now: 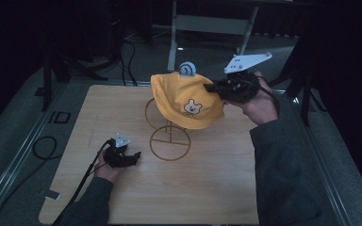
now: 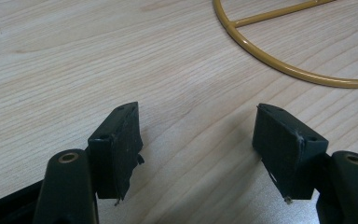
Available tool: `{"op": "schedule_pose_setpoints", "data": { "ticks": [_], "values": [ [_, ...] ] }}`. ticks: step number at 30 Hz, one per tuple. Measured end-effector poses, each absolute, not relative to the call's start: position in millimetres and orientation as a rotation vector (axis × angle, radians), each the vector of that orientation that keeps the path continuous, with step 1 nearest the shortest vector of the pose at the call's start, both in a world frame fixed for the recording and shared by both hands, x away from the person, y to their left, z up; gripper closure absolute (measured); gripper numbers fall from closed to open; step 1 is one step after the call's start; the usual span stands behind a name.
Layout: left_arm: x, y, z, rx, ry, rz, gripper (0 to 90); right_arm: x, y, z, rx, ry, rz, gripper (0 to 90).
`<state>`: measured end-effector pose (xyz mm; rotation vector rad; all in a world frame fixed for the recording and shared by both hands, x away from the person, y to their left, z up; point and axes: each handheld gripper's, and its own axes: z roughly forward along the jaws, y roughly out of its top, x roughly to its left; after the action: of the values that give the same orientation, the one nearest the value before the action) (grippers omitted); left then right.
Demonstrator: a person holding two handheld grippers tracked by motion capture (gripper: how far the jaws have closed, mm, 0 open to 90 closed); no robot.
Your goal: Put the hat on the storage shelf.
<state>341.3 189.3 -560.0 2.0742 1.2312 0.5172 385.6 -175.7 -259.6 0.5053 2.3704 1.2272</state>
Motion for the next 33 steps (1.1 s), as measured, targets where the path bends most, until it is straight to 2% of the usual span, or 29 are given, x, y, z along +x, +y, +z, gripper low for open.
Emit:
{"op": "schedule_pose_setpoints", "data": {
  "ticks": [33],
  "values": [
    [342,189,-559,2.083,1.228,0.514,32.6,405,-125,-266,0.481,2.42,1.192,82.3]
  ]
}}
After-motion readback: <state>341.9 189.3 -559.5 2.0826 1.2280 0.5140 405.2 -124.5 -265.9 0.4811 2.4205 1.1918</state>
